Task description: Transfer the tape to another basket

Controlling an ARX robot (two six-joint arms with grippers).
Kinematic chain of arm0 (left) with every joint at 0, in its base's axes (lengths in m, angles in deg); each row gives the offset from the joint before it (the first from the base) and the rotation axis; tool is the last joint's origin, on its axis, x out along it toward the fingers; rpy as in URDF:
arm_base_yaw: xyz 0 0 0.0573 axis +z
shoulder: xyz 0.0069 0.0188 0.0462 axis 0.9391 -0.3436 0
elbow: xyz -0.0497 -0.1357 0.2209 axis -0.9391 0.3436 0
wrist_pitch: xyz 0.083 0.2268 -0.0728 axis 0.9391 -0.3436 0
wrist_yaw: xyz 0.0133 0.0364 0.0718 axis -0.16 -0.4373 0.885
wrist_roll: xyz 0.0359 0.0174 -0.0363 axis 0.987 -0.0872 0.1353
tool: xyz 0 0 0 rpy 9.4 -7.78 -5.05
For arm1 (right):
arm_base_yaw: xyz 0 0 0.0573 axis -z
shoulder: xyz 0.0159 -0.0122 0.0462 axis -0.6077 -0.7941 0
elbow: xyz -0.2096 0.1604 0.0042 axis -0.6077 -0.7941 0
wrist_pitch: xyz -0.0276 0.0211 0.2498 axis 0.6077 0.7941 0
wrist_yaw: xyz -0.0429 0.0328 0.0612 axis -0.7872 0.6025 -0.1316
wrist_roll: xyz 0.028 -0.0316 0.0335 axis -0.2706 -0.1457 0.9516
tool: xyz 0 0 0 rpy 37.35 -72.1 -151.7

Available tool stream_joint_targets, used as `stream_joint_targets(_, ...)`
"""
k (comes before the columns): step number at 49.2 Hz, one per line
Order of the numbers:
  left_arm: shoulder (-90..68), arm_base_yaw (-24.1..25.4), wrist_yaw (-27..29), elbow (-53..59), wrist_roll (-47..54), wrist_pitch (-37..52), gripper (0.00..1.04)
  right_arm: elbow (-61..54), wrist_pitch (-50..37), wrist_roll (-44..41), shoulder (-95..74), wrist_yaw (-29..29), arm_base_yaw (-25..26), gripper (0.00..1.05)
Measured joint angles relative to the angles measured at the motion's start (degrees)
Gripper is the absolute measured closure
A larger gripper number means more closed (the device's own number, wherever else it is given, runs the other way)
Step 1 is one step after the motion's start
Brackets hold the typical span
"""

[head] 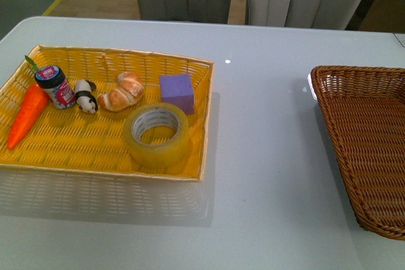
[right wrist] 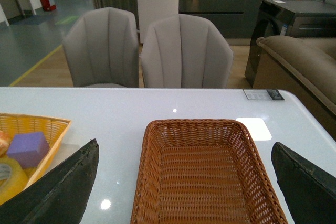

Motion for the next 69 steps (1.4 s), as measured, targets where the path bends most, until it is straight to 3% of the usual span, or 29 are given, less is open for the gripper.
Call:
stream_joint_targets(47,0.0,0.0,0.0,0.0,0.0,0.0,0.09,0.1,0.2,0.1,-0.1,0.2,0.0,0.09)
stream_joint_targets(51,0.0,0.0,0.0,0.0,0.0,0.0,0.09,7.8,18.1,0.1,-13.2,10.1,6.4,0.09)
stream_joint_targets(53,0.0,0.0,0.0,0.0,0.0,0.0,0.09,10.3,20.0,-1.3,-21.8,13.7,11.6,0.09)
stream_joint_targets(57,0.0,0.0,0.0,0.0,0.0,0.0,0.09,13.9,10.7,-6.2,-38.2,18.2,21.4,0.09)
stream_joint_targets(59,0.0,0.0,0.0,0.0,0.0,0.0,0.09,15.9,4.8,-8.5,-45.8,18.8,23.9,0.09)
stream_joint_targets(67,0.0,0.0,0.0,0.0,0.0,0.0,0.09,26.8,-13.9,-14.9,-74.4,16.0,26.2,0.09)
stream_joint_targets(69,0.0,0.0,0.0,0.0,0.0,0.0,0.09,30.0,-15.1,-15.9,-80.3,15.8,26.2,0.09)
